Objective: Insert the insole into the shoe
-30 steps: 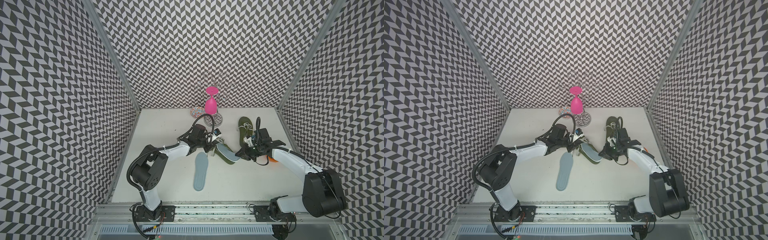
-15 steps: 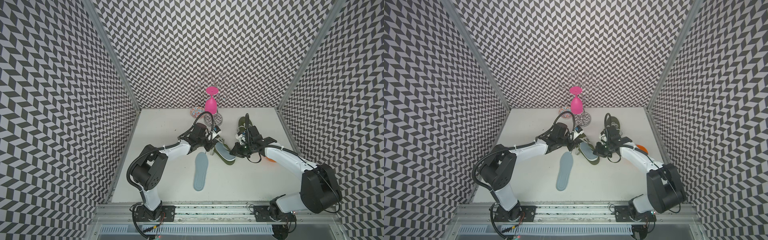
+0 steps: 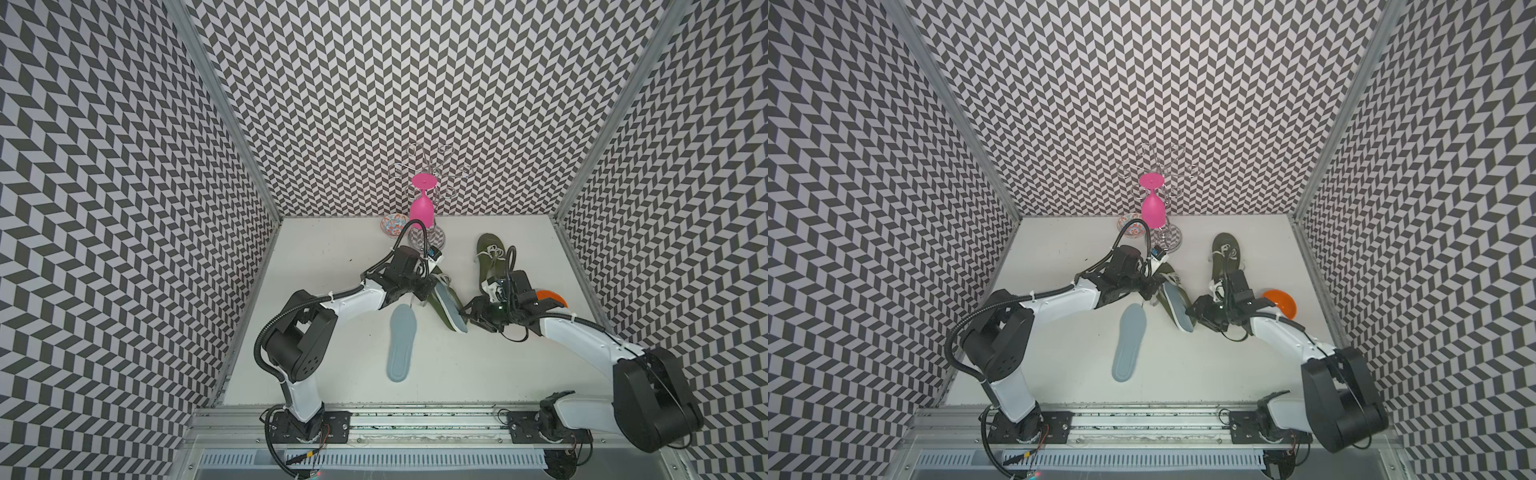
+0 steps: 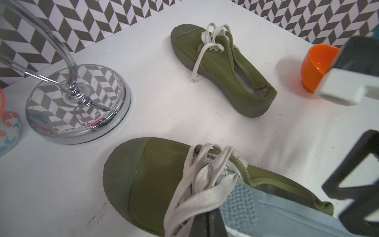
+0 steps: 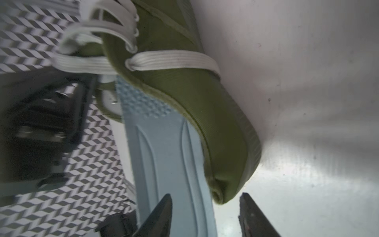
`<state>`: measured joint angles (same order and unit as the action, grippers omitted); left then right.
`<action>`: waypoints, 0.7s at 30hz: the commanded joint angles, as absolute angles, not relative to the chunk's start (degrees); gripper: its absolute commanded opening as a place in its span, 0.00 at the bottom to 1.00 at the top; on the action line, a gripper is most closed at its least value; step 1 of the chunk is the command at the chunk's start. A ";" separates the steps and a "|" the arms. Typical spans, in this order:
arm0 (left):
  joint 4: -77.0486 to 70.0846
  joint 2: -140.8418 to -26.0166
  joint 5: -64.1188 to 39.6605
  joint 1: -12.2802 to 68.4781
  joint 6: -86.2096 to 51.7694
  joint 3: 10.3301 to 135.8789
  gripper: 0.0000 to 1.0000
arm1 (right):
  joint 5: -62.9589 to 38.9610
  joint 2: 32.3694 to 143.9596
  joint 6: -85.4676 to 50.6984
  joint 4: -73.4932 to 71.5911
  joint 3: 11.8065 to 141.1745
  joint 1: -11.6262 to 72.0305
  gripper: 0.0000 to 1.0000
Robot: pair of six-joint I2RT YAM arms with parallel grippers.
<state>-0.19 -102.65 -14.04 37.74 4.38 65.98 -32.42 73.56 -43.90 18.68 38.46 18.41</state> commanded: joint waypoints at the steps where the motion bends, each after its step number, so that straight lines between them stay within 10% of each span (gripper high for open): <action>1: -4.79 -102.04 -11.71 37.80 2.19 65.83 0.00 | -37.06 69.49 -52.09 12.59 34.25 18.41 0.63; 21: -6.06 -100.85 -8.66 39.37 -1.32 65.11 0.00 | -43.24 65.30 -85.19 -17.84 17.56 18.46 0.78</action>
